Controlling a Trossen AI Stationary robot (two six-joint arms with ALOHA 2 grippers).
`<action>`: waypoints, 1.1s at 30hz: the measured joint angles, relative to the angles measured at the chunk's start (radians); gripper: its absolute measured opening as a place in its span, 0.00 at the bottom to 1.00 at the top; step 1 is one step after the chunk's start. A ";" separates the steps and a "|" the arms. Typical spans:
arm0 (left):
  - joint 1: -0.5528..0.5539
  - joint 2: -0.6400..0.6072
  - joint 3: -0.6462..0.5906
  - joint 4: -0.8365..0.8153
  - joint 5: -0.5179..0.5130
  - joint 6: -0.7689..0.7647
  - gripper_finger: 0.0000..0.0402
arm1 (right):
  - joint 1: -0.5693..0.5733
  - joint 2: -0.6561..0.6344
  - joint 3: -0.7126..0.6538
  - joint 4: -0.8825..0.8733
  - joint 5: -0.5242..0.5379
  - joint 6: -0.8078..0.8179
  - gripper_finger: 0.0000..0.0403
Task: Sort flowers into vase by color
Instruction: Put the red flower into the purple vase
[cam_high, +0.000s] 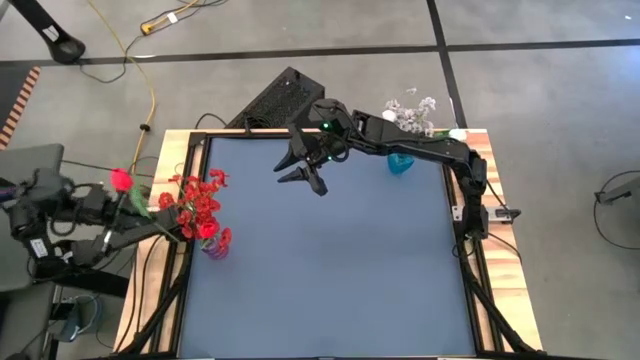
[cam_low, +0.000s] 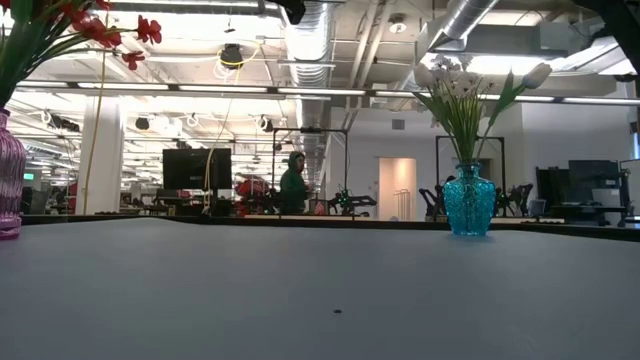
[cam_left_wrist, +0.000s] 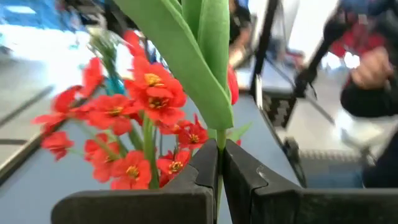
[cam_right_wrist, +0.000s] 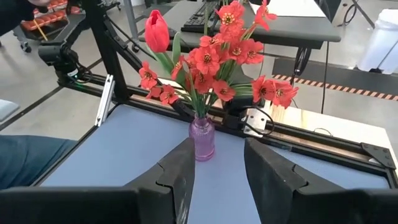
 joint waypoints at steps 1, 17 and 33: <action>0.001 -0.030 -0.001 0.010 -0.019 -0.029 0.00 | 0.000 0.000 0.000 0.001 0.000 -0.002 0.41; 0.147 -0.082 -0.181 0.092 -0.144 -0.140 0.00 | 0.015 -0.001 0.000 0.021 0.001 -0.003 0.41; 0.287 -0.082 -0.245 0.111 0.069 -0.055 0.00 | 0.019 -0.001 0.000 0.013 0.001 -0.007 0.41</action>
